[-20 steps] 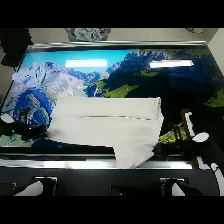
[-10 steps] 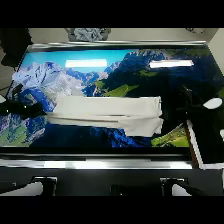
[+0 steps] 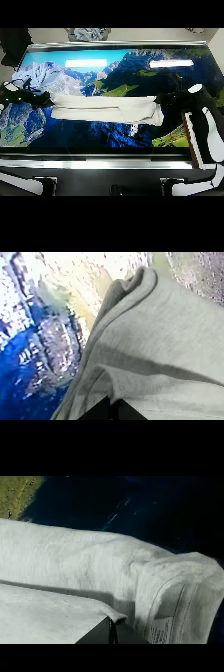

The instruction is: Fold the shirts.

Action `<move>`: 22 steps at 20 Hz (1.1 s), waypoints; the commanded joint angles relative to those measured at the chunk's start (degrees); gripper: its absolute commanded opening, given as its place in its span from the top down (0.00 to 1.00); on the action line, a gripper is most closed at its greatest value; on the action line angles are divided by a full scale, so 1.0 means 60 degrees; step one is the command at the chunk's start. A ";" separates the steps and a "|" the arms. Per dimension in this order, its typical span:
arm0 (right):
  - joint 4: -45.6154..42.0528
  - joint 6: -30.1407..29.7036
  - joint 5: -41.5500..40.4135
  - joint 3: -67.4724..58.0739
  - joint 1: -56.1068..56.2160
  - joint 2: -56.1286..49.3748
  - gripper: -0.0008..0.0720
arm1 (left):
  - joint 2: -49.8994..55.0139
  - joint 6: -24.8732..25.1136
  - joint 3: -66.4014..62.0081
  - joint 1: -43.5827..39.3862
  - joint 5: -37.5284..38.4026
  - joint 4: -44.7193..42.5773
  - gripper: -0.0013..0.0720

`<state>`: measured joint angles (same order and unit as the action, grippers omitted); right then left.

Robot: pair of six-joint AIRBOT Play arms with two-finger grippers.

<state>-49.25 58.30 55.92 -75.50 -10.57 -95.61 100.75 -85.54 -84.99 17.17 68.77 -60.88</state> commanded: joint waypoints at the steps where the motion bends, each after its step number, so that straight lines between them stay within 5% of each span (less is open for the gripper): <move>1: 0.0211 -0.0353 -0.0047 -0.0175 0.0182 -0.0328 0.67 | 0.0488 -0.0040 -0.0226 -0.0051 -0.0080 0.0157 0.49; 2: 0.0244 -0.0674 0.0233 -0.0215 0.0084 -0.0208 0.28 | 0.0474 -0.0036 -0.0393 0.0015 0.0113 0.0153 0.14; 3: 0.0186 -0.1293 0.0681 -0.0313 -0.0102 -0.0033 0.02 | 0.0448 -0.0022 -0.0637 0.0117 0.0452 0.0142 0.11; 8: -0.1133 -0.1107 0.2269 -0.0441 -0.1840 0.0401 0.02 | -0.0452 0.0004 -0.1188 0.0470 0.1035 0.0051 0.12; 22: 0.2973 -0.2437 0.4637 -0.0408 -0.2335 -0.3002 0.01 | -0.1749 -0.0182 -0.1188 -0.0291 0.2142 0.0069 0.12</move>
<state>-35.20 45.50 81.62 -78.04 -25.15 -110.56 90.80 -86.00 -92.05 16.29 80.64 -60.55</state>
